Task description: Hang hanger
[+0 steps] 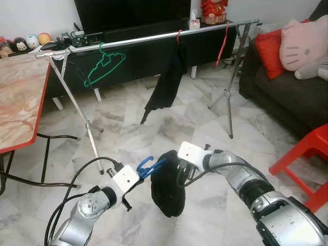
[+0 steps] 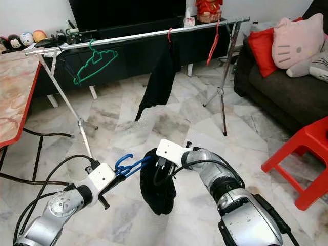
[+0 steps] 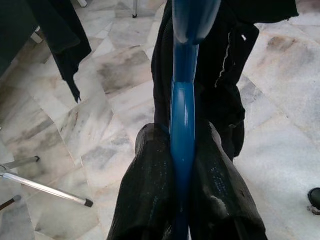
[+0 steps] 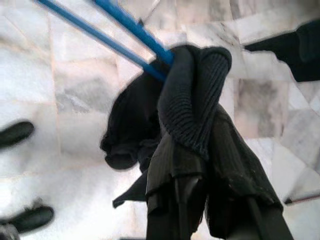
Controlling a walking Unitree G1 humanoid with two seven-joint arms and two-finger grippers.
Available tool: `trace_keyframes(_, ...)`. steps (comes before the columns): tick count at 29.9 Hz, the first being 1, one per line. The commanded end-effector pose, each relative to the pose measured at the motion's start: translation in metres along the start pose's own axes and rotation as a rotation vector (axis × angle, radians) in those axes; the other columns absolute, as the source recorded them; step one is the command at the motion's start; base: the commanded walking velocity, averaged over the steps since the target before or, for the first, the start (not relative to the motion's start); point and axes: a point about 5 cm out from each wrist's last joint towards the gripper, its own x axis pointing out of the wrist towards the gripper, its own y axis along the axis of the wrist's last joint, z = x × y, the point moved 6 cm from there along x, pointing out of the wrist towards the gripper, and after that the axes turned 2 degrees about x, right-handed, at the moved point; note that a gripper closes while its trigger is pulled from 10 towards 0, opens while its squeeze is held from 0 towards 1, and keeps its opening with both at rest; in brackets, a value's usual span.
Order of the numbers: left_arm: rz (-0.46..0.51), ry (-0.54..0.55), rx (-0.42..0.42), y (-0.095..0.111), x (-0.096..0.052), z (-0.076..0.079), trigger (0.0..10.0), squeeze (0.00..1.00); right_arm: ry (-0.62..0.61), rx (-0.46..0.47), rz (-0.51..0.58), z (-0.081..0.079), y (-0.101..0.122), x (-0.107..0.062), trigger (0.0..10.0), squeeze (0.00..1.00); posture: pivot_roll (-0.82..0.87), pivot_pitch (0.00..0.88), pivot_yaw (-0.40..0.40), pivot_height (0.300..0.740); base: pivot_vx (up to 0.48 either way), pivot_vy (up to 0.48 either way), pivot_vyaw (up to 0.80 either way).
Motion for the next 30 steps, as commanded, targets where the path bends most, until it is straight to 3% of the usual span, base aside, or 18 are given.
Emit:
trace_keyframes(1,0.01,0.04,0.016,0.006,0.0,-0.01,10.0,0.0,0.006,0.019,0.081,0.003,0.022,-0.001,10.0,0.0,-0.09,0.0,0.038,0.74,0.0,0.0,0.0)
trace_keyframes(4,0.021,0.041,0.014,0.01,0.004,-0.008,10.0,0.0,-0.019,-0.011,0.093,0.009,0.03,-0.005,10.0,0.0,-0.09,0.0,0.038,0.74,0.0,0.0,0.0)
trace_keyframes(7,0.028,0.031,0.013,0.013,0.006,-0.005,10.0,0.0,-0.025,0.031,0.086,0.016,0.03,-0.009,10.0,0.0,-0.1,0.0,0.039,0.74,0.0,0.0,0.0)
trace_keyframes(13,0.035,0.027,0.008,0.015,0.009,-0.003,10.0,0.0,-0.052,-0.027,0.074,0.024,0.028,-0.018,10.0,0.0,-0.11,0.0,0.041,0.74,0.0,0.0,0.0)
trace_keyframes(16,0.044,0.01,0.009,0.017,0.01,-0.004,10.0,0.0,0.088,0.076,0.345,0.011,0.083,-0.041,10.0,0.0,-0.11,0.0,0.044,0.74,0.0,0.0,0.0)
trace_keyframes(18,0.043,0.003,0.01,0.017,0.01,-0.003,10.0,0.0,0.103,0.085,0.379,0.009,0.091,-0.045,10.0,0.0,-0.11,0.0,0.046,0.74,0.0,0.0,0.0)
trace_keyframes(20,0.039,-0.009,0.017,0.017,0.009,-0.002,10.0,0.0,0.151,0.107,0.462,0.002,0.113,-0.052,10.0,0.0,-0.11,0.0,0.046,0.74,0.0,0.0,0.0)
trace_keyframes(23,0.038,-0.015,0.021,0.017,0.01,-0.002,10.0,0.0,0.23,0.093,0.541,-0.015,0.134,-0.061,10.0,0.0,-0.11,0.0,0.046,0.74,0.0,0.0,0.0)
trace_keyframes(25,0.042,-0.014,0.022,0.018,0.011,-0.001,10.0,0.0,0.246,0.076,0.541,-0.023,0.136,-0.059,10.0,0.0,-0.1,0.0,0.042,0.74,0.0,0.0,0.0)
trace_keyframes(30,0.051,-0.004,0.017,0.019,0.011,-0.002,10.0,0.0,0.242,0.101,0.511,-0.024,0.13,-0.058,10.0,0.0,-0.1,0.0,0.04,0.74,0.0,0.0,0.0)
